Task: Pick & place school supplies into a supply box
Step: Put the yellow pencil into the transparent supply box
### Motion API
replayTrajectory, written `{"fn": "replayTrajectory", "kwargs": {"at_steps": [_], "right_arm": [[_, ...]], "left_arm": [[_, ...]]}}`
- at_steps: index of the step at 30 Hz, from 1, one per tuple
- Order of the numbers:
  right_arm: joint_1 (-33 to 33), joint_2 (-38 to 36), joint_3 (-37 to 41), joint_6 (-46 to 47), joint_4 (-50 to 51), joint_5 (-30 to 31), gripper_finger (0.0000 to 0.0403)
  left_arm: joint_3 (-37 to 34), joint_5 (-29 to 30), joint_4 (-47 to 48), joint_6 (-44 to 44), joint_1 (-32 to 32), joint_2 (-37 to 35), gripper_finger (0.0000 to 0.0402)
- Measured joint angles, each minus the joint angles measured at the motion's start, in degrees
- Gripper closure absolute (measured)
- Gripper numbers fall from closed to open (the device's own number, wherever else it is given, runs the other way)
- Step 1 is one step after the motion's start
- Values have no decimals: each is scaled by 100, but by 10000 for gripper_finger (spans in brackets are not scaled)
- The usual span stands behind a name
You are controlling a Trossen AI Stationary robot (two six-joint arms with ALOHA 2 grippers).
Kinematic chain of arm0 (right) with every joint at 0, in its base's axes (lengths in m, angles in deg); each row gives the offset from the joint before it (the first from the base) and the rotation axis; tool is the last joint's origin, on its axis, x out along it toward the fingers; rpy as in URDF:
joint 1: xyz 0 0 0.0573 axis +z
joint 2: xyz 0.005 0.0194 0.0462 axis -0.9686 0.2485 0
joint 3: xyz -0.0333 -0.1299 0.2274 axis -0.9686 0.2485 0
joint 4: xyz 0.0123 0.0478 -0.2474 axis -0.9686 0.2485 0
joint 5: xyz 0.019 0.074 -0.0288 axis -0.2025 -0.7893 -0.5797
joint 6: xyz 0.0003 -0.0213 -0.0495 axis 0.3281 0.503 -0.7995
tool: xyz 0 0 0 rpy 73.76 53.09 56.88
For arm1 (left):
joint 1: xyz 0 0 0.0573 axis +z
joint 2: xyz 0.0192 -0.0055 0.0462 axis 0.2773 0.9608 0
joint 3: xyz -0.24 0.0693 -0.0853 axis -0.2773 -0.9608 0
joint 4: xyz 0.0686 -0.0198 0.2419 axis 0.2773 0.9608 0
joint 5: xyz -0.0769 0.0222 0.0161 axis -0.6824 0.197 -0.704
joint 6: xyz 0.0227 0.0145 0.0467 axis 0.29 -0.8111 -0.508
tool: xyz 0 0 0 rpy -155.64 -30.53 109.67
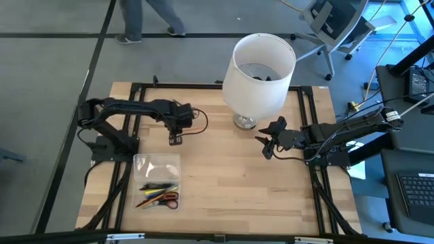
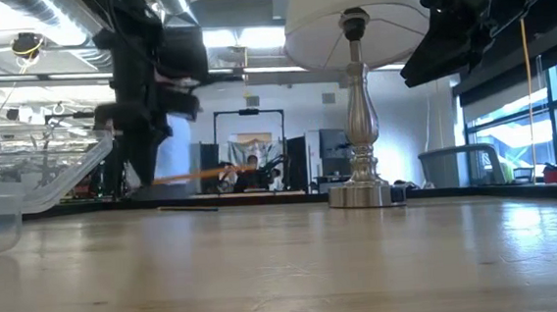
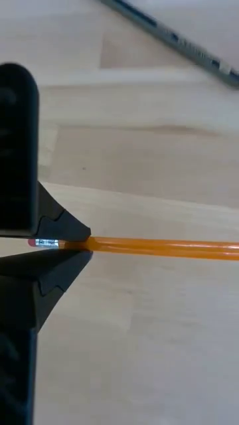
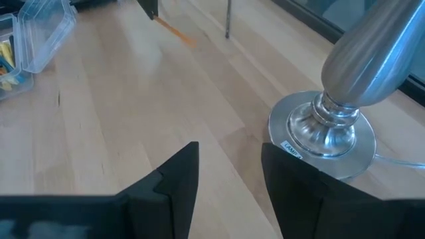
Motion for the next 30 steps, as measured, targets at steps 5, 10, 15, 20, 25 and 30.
{"fn": "replayTrajectory", "kwargs": {"at_steps": [5,10,15,20,25,30], "right_arm": [[0,0,0,-125,-2,0,236],[0,0,0,-133,-2,1,236],[0,0,0,-138,-2,0,236],[0,0,0,-138,2,-53,236],[0,0,0,-160,17,-203,236],[-1,0,0,-141,16,-205,236]], "left_arm": [[364,0,429,305,-19,-467,395],[732,-207,1169,719,-222,-831,394],[924,-1031,1755,1535,-754,-1152,393],[932,-1621,1912,2857,-1676,-1513,394],[932,-1470,1944,4750,-3041,-1833,394],[932,-907,1951,6820,-4492,-1937,394]]}}
